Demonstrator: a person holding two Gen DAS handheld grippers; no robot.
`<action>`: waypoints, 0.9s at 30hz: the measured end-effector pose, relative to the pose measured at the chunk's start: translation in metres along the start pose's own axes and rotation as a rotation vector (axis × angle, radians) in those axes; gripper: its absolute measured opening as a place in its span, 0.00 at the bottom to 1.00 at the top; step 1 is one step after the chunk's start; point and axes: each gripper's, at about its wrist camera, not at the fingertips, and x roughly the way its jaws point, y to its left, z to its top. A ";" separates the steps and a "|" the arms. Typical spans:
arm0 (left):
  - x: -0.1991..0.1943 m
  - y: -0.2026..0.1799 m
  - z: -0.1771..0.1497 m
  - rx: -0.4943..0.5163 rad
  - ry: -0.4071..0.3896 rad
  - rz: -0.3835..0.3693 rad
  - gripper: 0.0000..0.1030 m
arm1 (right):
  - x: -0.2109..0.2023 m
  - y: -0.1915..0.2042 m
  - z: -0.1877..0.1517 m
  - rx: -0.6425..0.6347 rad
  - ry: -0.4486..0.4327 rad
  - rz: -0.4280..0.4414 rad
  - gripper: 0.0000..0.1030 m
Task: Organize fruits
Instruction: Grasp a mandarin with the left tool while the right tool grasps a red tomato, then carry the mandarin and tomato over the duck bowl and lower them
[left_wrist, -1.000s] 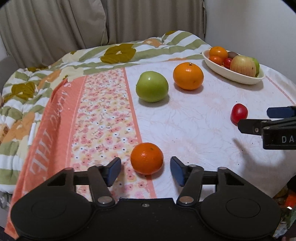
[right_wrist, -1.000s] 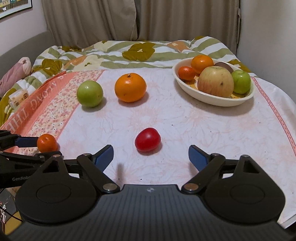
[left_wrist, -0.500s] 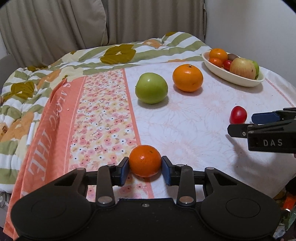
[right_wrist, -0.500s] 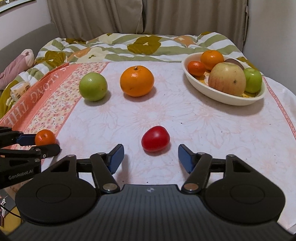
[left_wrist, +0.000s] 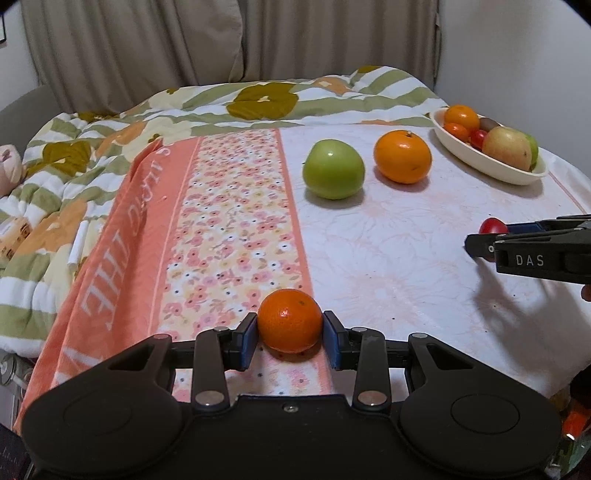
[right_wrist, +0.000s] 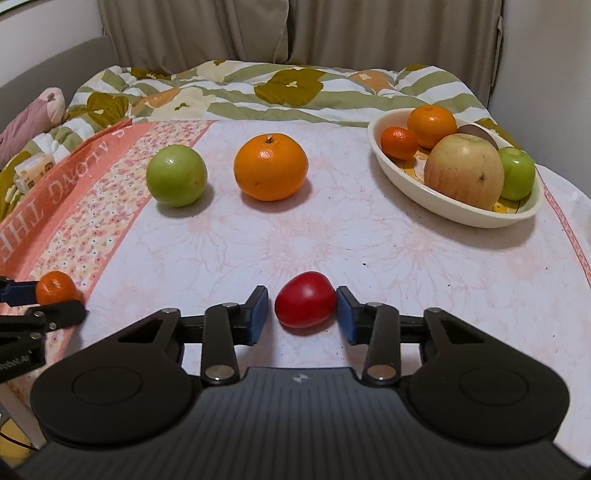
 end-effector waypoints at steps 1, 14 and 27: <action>-0.001 0.001 0.000 -0.005 0.001 0.004 0.39 | 0.000 0.000 0.000 -0.005 0.000 -0.001 0.49; -0.028 -0.003 0.018 -0.037 -0.004 0.031 0.39 | -0.030 -0.001 0.024 -0.035 -0.032 0.056 0.49; -0.060 -0.044 0.081 -0.008 -0.063 0.003 0.39 | -0.081 -0.051 0.072 -0.001 -0.107 0.051 0.49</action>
